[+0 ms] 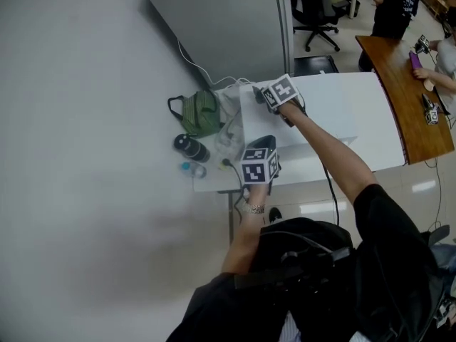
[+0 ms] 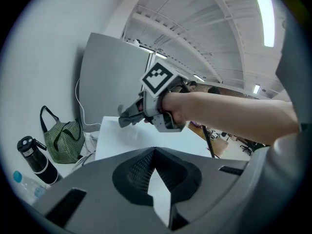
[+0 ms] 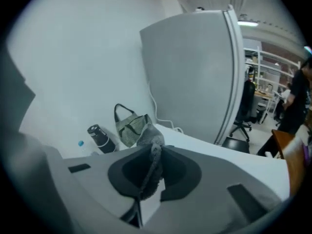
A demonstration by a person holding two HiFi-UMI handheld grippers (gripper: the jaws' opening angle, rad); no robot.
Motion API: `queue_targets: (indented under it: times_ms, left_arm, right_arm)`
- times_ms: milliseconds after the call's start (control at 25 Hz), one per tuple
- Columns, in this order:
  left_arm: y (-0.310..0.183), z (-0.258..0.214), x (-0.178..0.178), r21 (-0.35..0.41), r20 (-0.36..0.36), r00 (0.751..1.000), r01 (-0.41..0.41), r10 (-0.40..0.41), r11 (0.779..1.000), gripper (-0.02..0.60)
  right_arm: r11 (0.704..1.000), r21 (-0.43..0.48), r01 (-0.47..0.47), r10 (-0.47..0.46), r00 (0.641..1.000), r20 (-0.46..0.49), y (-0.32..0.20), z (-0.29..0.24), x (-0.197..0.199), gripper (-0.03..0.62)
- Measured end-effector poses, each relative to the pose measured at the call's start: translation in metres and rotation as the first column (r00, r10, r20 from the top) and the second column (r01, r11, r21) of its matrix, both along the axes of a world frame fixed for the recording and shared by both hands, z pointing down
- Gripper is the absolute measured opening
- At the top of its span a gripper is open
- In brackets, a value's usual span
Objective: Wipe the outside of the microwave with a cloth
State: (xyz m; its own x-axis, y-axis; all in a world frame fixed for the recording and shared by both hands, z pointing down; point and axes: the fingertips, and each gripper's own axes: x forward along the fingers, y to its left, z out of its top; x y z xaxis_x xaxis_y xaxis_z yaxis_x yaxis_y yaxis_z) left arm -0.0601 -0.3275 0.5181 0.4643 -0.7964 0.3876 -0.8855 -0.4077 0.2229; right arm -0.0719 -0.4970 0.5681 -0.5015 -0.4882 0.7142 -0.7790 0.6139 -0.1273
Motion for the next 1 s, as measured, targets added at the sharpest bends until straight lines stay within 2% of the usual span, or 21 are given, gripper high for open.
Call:
queue_targets:
  times_ms: [80,160,280,400,560,720,800,920,1000]
  left_arm:
    - [0.002,0.0,-0.007,-0.001,0.004,1.0,0.016,-0.016,1.0,-0.006]
    - [0.005,-0.001,-0.013,0.0,0.008,0.999,0.032,-0.032,0.999,-0.006]
    - [0.007,0.0,-0.015,-0.002,0.015,0.999,0.038,-0.038,0.999,-0.006]
    - [0.006,0.003,-0.005,-0.007,0.016,1.0,0.019,-0.019,1.0,-0.006]
    - [0.003,0.002,0.021,-0.006,0.004,0.999,-0.034,0.034,0.999,-0.006]
    - [0.004,0.004,0.047,-0.009,-0.01,0.996,-0.093,0.093,0.996,-0.006]
    - [0.004,0.003,0.057,-0.008,-0.011,0.994,-0.11,0.11,0.994,-0.006]
    - [0.007,0.001,0.063,-0.002,-0.018,0.993,-0.119,0.119,0.993,-0.006]
    - [0.007,0.0,0.059,0.001,-0.025,0.994,-0.108,0.108,0.994,-0.006]
  right_arm:
    - [0.997,-0.055,0.046,-0.048,0.998,-0.047,0.012,0.024,-0.028,0.035]
    - [0.995,-0.077,0.067,-0.073,0.994,-0.081,0.016,0.041,-0.039,0.037]
    - [0.995,-0.087,0.042,-0.05,0.993,-0.102,0.01,0.056,-0.019,0.037]
    - [0.995,-0.093,-0.042,0.034,0.996,-0.08,-0.005,0.061,0.036,0.038]
    - [0.976,-0.1,-0.191,0.184,0.98,-0.076,-0.016,0.061,0.143,0.038]
    - [0.925,-0.101,-0.365,0.359,0.93,-0.071,-0.012,0.062,0.26,0.04]
    - [0.895,-0.119,-0.431,0.429,0.902,-0.041,-0.007,0.061,0.304,0.04]
    - [0.865,-0.125,-0.485,0.48,0.875,-0.068,0.004,0.061,0.341,0.04]
    - [0.878,-0.086,-0.47,0.456,0.879,-0.141,0.008,0.056,0.337,0.038]
